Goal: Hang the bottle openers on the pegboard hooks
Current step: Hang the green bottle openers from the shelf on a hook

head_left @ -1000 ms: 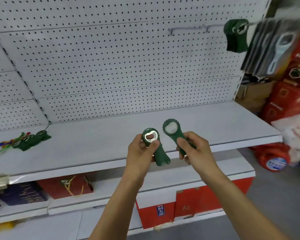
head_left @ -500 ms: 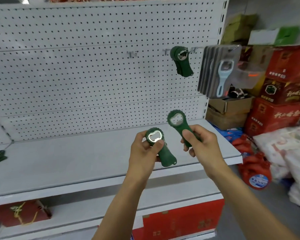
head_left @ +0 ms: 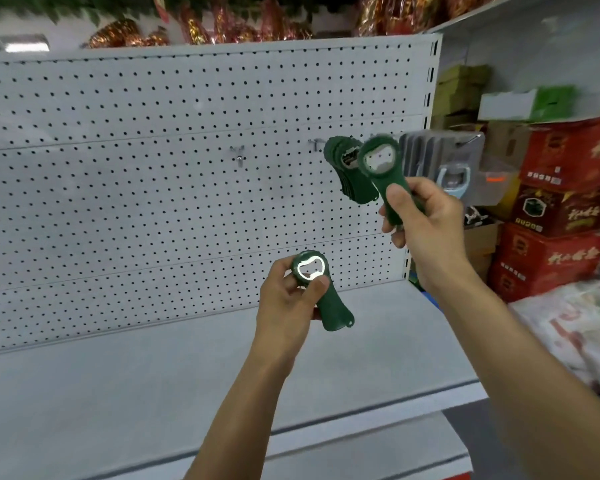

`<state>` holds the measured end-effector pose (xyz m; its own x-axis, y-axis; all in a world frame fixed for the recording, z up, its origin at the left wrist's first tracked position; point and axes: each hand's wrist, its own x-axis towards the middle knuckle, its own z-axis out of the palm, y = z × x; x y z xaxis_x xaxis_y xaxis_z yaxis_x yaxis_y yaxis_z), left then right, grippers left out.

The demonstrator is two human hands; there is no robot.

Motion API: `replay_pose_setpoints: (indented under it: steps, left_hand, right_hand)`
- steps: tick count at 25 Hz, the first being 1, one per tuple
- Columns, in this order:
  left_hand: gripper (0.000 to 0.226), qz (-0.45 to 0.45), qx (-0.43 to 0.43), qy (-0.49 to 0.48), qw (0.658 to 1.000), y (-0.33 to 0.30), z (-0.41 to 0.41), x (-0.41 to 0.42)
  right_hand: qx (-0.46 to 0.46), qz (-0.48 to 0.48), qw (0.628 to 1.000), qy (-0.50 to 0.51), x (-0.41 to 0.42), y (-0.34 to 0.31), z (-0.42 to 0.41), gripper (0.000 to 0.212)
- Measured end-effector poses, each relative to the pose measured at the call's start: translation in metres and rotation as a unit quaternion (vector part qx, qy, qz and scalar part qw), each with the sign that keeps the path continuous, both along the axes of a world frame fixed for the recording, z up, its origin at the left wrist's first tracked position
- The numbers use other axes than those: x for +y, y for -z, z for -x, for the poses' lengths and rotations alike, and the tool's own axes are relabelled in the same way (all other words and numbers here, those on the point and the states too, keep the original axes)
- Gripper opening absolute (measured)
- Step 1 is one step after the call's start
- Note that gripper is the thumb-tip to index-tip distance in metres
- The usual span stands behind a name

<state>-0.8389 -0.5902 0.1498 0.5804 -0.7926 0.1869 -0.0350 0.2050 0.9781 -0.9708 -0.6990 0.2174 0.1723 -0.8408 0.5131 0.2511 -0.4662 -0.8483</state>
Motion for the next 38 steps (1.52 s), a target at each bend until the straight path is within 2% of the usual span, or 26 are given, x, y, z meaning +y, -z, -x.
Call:
replay_pose_setpoints:
  steps: [9,14,20,27,31,34,38]
  left_hand:
    - [0.032,0.022,-0.002,-0.009,1.000,-0.009,-0.010,-0.027]
    - [0.034,0.025,-0.003,-0.031,0.999,-0.015,-0.007,-0.027]
    - [0.034,0.027,0.001,-0.054,0.998,-0.023,0.005,-0.030]
    - [0.032,0.036,-0.001,-0.072,0.997,-0.032,0.017,-0.034]
    - [0.029,0.046,-0.008,-0.086,0.995,-0.034,0.024,-0.035]
    - [0.029,0.055,-0.029,-0.098,0.993,-0.034,0.028,-0.038]
    - [0.029,0.063,-0.049,-0.123,0.989,-0.032,0.031,-0.041]
  right_hand:
    - [0.023,-0.008,1.000,-0.018,-0.040,-0.008,-0.021,0.015]
    - [-0.007,-0.017,0.999,-0.041,-0.047,-0.007,-0.020,0.018]
    - [0.057,-0.056,0.995,-0.064,-0.067,-0.005,-0.024,0.016]
    - [0.075,-0.064,0.992,-0.075,-0.080,-0.002,-0.028,0.012]
    - [0.097,-0.131,0.984,-0.070,-0.053,0.022,-0.017,0.022]
    - [0.147,-0.112,0.973,-0.136,-0.017,0.046,-0.004,0.030]
    - [0.157,-0.057,0.966,-0.199,-0.003,0.054,0.006,0.013]
